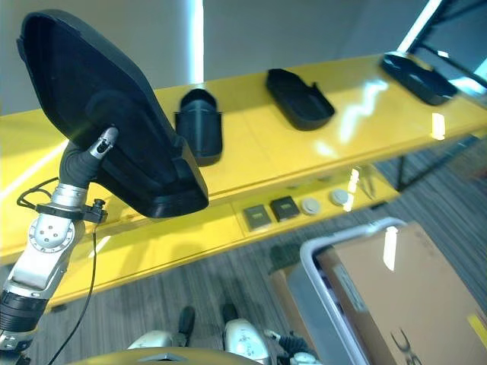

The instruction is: Move parts from the plastic box to the shelf.

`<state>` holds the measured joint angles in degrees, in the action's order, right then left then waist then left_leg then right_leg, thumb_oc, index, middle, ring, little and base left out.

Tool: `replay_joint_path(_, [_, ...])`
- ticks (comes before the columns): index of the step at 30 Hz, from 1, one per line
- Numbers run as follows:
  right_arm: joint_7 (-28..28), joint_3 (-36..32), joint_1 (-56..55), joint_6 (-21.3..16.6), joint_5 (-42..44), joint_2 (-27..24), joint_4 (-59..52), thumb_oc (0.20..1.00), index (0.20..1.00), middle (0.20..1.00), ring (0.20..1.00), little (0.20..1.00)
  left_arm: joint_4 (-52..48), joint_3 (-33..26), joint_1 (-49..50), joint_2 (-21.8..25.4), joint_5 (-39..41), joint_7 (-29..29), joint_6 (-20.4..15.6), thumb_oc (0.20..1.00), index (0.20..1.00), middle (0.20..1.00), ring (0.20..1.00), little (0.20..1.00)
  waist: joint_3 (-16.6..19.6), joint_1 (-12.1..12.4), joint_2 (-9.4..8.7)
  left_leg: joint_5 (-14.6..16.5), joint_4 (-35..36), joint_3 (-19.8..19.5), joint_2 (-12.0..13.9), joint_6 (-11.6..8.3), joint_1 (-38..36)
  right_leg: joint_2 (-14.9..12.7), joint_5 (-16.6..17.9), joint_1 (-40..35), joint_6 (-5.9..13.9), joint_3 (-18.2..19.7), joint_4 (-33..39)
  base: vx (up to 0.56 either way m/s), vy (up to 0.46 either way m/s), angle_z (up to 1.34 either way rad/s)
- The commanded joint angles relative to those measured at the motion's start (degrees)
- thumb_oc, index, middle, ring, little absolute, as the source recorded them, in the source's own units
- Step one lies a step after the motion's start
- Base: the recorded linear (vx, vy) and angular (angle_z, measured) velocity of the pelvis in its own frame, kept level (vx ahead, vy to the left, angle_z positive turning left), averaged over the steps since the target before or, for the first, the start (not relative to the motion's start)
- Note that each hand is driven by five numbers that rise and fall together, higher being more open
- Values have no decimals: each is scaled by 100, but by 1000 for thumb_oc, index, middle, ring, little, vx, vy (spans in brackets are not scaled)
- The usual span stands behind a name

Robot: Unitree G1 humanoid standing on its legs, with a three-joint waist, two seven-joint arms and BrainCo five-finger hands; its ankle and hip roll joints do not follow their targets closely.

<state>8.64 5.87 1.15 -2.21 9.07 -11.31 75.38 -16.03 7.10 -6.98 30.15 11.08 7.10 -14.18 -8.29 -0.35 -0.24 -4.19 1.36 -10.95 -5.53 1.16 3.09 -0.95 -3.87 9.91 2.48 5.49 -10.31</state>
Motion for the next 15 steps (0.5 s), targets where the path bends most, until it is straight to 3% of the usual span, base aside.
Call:
replay_joint_path(1, [-127, 363, 225, 25, -379, -55, 210, 1000, 1000, 1000, 1000, 1000, -605, -265, -23, -129, 127, -4, -437, 200, 200, 200, 200, 200, 303, 88, -146, 841, -414, -299, 465, -294, -98, -252, 308, -621, 359, -460, 985, 24, -167, 24])
replay_joint_path(5, [-86, 732, 354, 66, -1014, -195, 123, 1000, 1000, 1000, 1000, 1000, -801, -385, 132, -39, 233, -2, -477, 200, 200, 200, 200, 200, 383, 223, -104, 635, -251, -495, 464, -391, -4, -271, 324, -885, 330, -897, 1354, 45, -114, 24])
replay_joint_path(6, [-25, 513, 370, 67, -885, -359, 96, 1000, 1000, 1000, 1000, 1000, -900, -466, 68, -18, 287, -3, -469, 200, 200, 200, 200, 200, 369, 196, -77, 563, -282, -155, 504, -429, 157, -390, 290, -930, 353, -1255, 1388, 3, -15, 71])
replay_joint_path(7, [-27, 509, 371, 67, -884, -364, 97, 1000, 1000, 1000, 1000, 1000, -911, -468, 70, -23, 290, -6, -460, 200, 200, 200, 200, 200, 371, 180, -73, 568, -294, -172, 498, -430, 168, -394, 283, -932, 355, -1275, 1387, -1, 29, 99])
replay_joint_path(8, [12, 375, 400, 73, -789, -450, 94, 1000, 1000, 1000, 1000, 1000, -945, -515, 47, -36, 342, -7, -457, 200, 200, 200, 200, 200, 340, 151, -61, 536, -326, 100, 599, -471, 241, -451, 239, -942, 353, -1434, 1349, -7, 21, 101])
replay_joint_path(10, [82, 186, 430, 87, -623, -508, 172, 1000, 1000, 1000, 1000, 1000, -947, -581, 46, -61, 471, -25, -485, 200, 200, 200, 200, 200, 285, 199, -28, 489, -360, 209, 793, -573, 286, -502, 154, -965, 329, -1647, 1243, 16, -2, 75])
replay_joint_path(12, [166, 78, 387, 96, -578, -488, 221, 1000, 1000, 1000, 1000, 1000, -952, -662, 129, -33, 541, -17, -469, 200, 200, 200, 200, 200, 265, 272, -35, 373, -410, 83, 1093, -697, 330, -552, 41, -1007, 292, -1800, 1024, 66, 83, 60])
replay_joint_path(13, [194, -4, 315, 89, -517, -457, 171, 1000, 1000, 1000, 1000, 1000, -950, -735, 207, -2, 558, 25, -458, 200, 200, 200, 200, 200, 238, 274, -35, 75, -380, -22, 1589, -834, 406, -730, -80, -1079, 325, -1961, 847, 52, 173, 104])
replay_joint_path(14, [195, -2, 310, 90, -516, -456, 168, 1000, 1000, 1000, 1000, 1000, -952, -737, 213, -1, 559, 25, -458, 200, 200, 200, 200, 200, 232, 264, -33, 65, -355, -31, 1595, -840, 386, -727, -94, -1089, 324, -1972, 835, 45, 379, 115])
replay_joint_path(15, [163, -52, 247, 99, -441, -451, 110, 1000, 1000, 1000, 1000, 1000, -911, -876, 242, 73, 538, 114, -478, 200, 200, 200, 200, 200, 270, 242, -4, -383, -14, -18, 2062, -946, 478, -925, -123, -1140, 446, -2000, 756, 67, 334, 78])
